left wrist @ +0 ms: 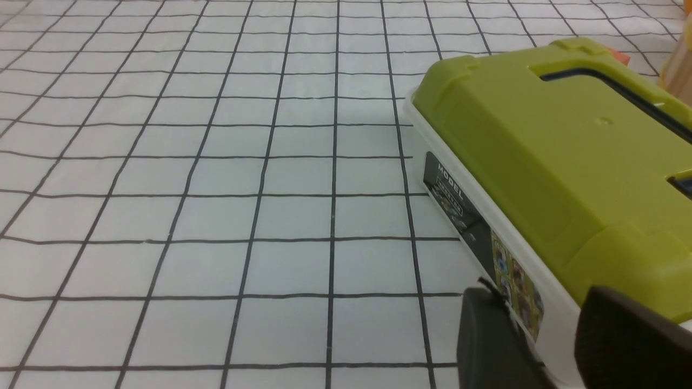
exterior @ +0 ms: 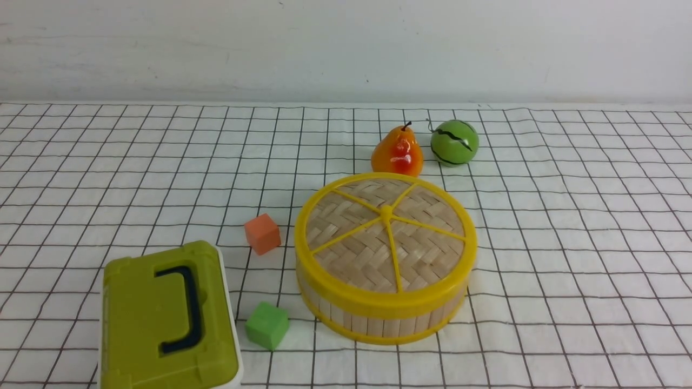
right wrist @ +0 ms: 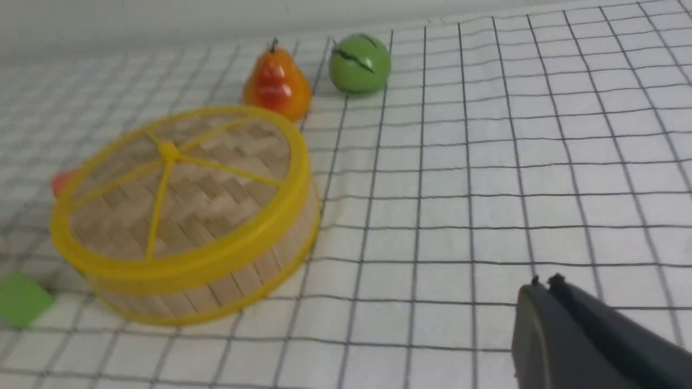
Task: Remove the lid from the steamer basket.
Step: Use the right arm to lift the lid of the steamer
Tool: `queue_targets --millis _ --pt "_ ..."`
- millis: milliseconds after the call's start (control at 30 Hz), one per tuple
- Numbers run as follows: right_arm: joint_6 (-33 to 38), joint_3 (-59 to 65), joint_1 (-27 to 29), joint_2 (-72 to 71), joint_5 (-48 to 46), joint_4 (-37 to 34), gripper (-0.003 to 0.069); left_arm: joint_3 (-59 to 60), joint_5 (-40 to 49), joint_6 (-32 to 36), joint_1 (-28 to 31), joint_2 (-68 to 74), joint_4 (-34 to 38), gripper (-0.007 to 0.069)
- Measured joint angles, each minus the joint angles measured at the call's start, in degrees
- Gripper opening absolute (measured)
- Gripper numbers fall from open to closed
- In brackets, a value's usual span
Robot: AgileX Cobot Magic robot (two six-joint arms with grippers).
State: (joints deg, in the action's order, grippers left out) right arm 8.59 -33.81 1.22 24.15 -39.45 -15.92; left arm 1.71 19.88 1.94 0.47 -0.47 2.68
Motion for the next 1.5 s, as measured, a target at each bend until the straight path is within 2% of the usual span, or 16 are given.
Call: queue_targets --millis 33,133,167,233,267,467,767,833,1000,1033,1100,1200,1333,1500 --pt "0.57 -0.81 0.00 0.77 -1.31 0.25 -0.0022 0.00 0.00 0.00 0.00 0.00 0.00 0.0239" --pt "11.25 -14.72 -0.23 14.32 -14.00 1.38 -0.0022 0.00 0.00 0.00 0.00 0.00 0.00 0.0239" --pt "11.74 -15.45 -0.30 15.03 -14.67 1.36 -0.0022 0.00 0.00 0.00 0.00 0.00 0.00 0.0239" --pt "15.48 -23.77 -2.76 24.29 -21.89 0.81 -0.0022 0.00 0.00 0.00 0.00 0.00 0.00 0.0239" --pt "15.60 -24.37 -2.76 24.29 -21.89 0.68 -0.0022 0.00 0.00 0.00 0.00 0.00 0.00 0.0239" --pt "16.58 -40.67 -12.03 43.83 -31.18 -0.20 -0.0022 0.00 0.00 0.00 0.00 0.00 0.00 0.0239" --pt "12.87 -57.37 -20.54 66.39 -31.78 -0.46 0.0017 0.00 0.00 0.00 0.00 0.00 0.00 0.0239" --pt "11.61 -61.66 -23.03 71.26 -31.78 0.09 0.0067 0.00 0.00 0.00 0.00 0.00 0.00 0.0239" --pt "6.12 -72.99 -28.96 83.63 -31.78 5.70 0.0323 0.00 0.00 0.00 0.00 0.00 0.00 0.0239" --pt "5.93 -73.74 -29.10 84.02 -31.78 5.96 0.0332 0.00 0.00 0.00 0.00 0.00 0.00 0.0239" --pt "3.59 -77.97 -30.26 88.71 -31.78 7.01 0.0428 0.00 0.00 0.00 0.00 0.00 0.00 0.0239" --pt "1.20 -80.90 -30.49 92.98 -31.37 7.07 0.0468 0.00 0.00 0.00 0.00 0.00 0.00 0.0239" --pt "-0.18 -82.28 -30.43 96.46 -30.79 7.37 0.0465 0.00 0.00 0.00 0.00 0.00 0.00 0.0239" --pt "-0.41 -82.52 -30.43 99.99 -28.70 7.31 0.0400 0.00 0.00 0.00 0.00 0.00 0.00 0.0239"
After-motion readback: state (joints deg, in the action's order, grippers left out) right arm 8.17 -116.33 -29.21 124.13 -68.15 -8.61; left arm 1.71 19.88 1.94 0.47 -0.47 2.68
